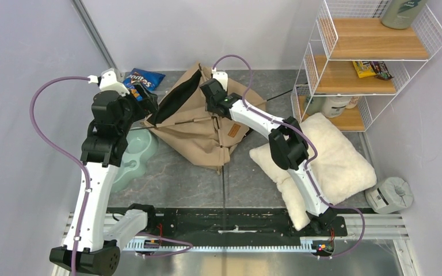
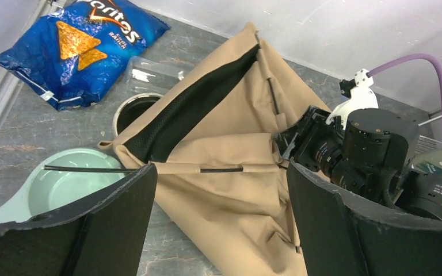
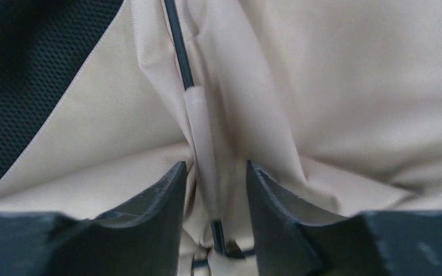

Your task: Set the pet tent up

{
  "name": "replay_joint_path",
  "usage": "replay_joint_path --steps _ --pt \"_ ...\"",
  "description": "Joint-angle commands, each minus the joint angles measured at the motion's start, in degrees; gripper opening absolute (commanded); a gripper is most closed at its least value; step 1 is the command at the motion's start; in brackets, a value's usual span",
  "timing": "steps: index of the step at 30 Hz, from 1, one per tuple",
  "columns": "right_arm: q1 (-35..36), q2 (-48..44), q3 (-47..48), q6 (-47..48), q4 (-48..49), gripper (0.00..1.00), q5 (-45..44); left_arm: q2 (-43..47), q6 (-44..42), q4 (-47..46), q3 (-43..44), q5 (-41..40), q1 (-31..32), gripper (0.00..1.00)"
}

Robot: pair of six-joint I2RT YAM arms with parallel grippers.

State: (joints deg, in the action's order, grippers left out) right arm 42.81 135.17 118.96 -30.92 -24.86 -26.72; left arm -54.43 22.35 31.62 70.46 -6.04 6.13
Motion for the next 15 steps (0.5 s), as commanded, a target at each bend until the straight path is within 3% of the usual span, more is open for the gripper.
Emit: replay_joint_path --steps 1,6,10,15 --pt "0.3 -7.0 -0.3 -1.4 -2.8 0.6 3.7 0.0 2.6 -1.1 -0.4 1.5 0.1 0.89" --pt "0.2 -18.2 -5.3 -1.0 -6.5 0.84 9.3 0.1 4.4 1.1 -1.3 5.7 0.1 0.9" --pt "0.3 -27.9 -13.9 -1.9 -11.0 0.88 14.3 -0.1 4.8 3.3 -3.2 12.1 0.1 0.97" --pt "2.5 -40.3 -32.0 -0.4 -15.1 0.89 21.5 1.0 4.5 2.2 -8.4 21.0 0.5 0.99"
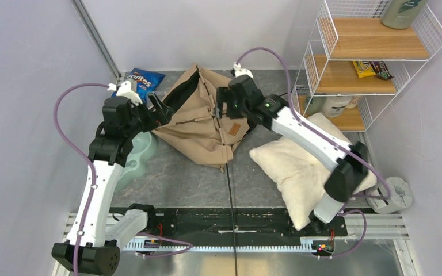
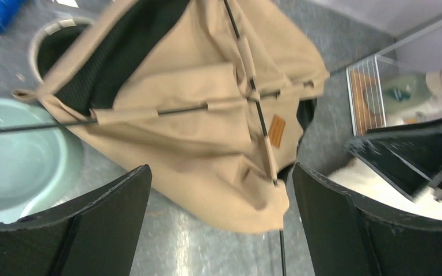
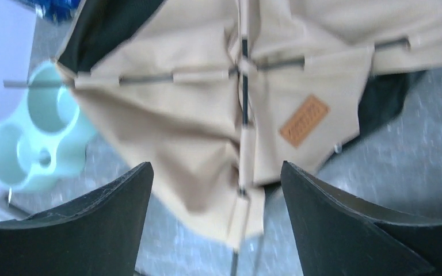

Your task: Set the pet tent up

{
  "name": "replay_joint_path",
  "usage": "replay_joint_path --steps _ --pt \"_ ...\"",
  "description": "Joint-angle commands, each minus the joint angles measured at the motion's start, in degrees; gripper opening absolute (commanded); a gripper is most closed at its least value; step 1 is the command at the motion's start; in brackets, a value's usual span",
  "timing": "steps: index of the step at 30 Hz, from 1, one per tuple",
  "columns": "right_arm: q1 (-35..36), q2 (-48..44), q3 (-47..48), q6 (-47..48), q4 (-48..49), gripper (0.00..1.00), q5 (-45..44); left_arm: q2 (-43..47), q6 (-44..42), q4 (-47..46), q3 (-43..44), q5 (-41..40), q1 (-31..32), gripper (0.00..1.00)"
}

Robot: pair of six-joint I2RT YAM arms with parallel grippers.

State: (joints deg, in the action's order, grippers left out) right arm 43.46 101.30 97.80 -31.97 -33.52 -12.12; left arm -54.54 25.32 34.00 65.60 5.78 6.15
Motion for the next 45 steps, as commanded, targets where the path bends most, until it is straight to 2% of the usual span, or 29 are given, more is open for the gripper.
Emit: replay_joint_path --steps 1,5,10,14,18,20,25,34,45 --pt "3.0 -8.9 -15.0 1.1 -6.8 0.89 7.8 1.4 1.5 -0.5 -4.6 10.0 1.0 0.99" --pt "9.0 -17.0 -30.3 -0.4 -4.2 0.89 11.9 2.0 3.8 -1.3 -8.0 14.6 2.0 0.96" --pt "17.1 -21.7 -44.6 -6.1 7.0 0.89 17.8 2.8 7.9 -2.4 -11.3 15.3 2.1 0.94" --pt "21.2 -21.3 -52.0 -10.3 15.5 0.8 17.7 3.3 10.4 -3.6 -13.3 14.9 2.2 0.92" --pt "23.4 -20.7 -55.9 -13.0 21.4 0.62 17.2 3.7 12.1 -3.6 -14.4 13.7 2.2 0.9" --pt "23.9 -20.5 -55.8 -13.8 21.2 0.5 15.9 3.7 11.7 -2.9 -14.2 12.6 2.2 0.86" --pt "24.0 -20.0 -51.8 -16.4 16.3 0.32 13.4 1.0 6.7 4.7 -7.7 4.5 2.2 0.83" --pt "23.9 -17.9 -39.9 -19.3 1.8 0.02 12.5 -0.4 5.3 6.7 -3.9 2.7 2.2 0.81" --pt "24.0 -18.6 -26.5 -20.6 -11.7 0.0 10.1 -0.1 6.5 5.8 -2.4 6.3 2.2 0.8"
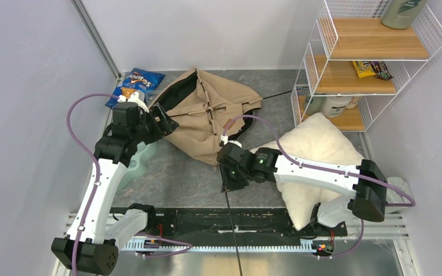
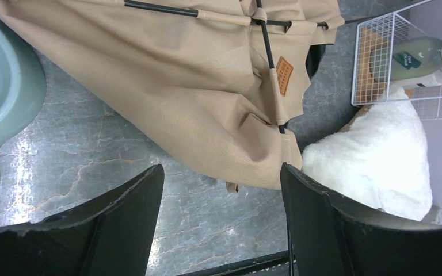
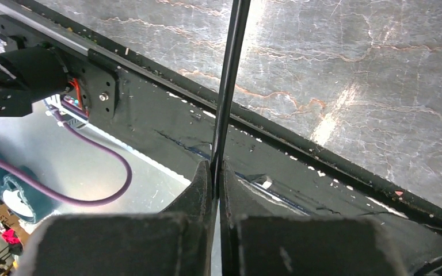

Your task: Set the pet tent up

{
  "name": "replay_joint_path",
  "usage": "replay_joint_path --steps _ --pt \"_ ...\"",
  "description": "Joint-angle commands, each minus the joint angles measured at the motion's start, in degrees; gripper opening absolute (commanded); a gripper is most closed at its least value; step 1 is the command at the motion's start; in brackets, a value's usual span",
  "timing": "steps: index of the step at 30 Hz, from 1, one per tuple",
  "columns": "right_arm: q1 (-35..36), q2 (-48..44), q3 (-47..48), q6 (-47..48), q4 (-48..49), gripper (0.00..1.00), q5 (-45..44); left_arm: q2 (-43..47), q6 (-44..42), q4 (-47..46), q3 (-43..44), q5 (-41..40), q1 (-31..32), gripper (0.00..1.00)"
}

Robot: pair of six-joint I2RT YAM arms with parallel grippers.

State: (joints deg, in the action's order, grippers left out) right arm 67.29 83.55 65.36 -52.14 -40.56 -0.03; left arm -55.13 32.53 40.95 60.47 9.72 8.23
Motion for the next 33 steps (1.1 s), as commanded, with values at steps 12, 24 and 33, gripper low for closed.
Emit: replay_joint_path --steps 12,24,33 --pt "0.1 -1.1 15.3 3.6 -2.5 0.0 -19.5 1.4 -1.5 -2.1 4.6 10.5 0.1 0.8" --pt "0.0 5.7 16.9 14.8 18.5 0.0 -27.4 4.7 3.1 -15.0 -1.0 26.9 0.3 0.82" --pt "-1.9 8.9 18.7 17.3 23.9 0.0 -24.2 5.4 5.2 -20.9 -7.3 23.1 0.7 0.82"
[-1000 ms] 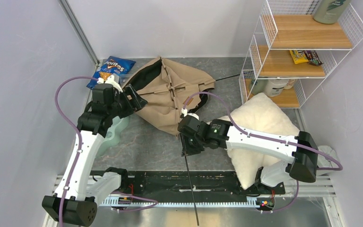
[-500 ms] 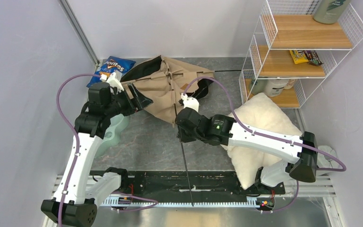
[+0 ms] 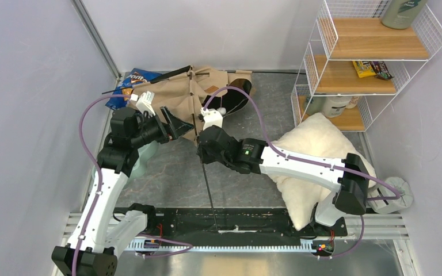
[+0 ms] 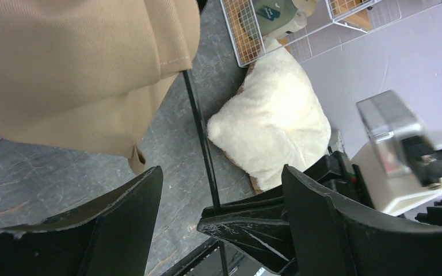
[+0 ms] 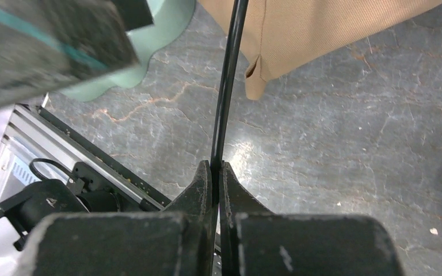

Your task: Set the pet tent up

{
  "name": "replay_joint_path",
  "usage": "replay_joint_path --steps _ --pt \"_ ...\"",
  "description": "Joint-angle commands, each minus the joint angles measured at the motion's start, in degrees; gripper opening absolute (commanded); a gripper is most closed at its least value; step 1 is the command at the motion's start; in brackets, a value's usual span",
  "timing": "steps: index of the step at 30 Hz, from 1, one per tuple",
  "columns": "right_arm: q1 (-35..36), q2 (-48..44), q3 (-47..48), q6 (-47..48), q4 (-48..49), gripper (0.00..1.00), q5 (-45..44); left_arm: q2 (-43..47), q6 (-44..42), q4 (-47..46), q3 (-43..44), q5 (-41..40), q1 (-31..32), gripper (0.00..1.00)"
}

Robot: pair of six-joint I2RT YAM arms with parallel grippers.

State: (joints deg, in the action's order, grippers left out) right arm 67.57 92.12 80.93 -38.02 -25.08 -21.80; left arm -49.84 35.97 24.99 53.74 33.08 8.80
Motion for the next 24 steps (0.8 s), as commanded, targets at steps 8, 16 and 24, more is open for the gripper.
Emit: replay_joint_path --steps 8,16,24 --pt "-3.0 1.1 2.5 4.4 13.2 0.0 2.3 -4.0 3.4 -8.8 -1.0 -0.8 0.4 0.67" --pt "-3.5 1.5 2.3 3.8 15.1 0.0 4.6 -7.5 4.1 -11.9 -1.4 -1.5 1.4 0.46" --pt "-4.2 1.1 0.5 4.2 15.6 0.0 7.7 -9.3 5.0 -14.3 -1.0 -2.3 1.5 0.02"
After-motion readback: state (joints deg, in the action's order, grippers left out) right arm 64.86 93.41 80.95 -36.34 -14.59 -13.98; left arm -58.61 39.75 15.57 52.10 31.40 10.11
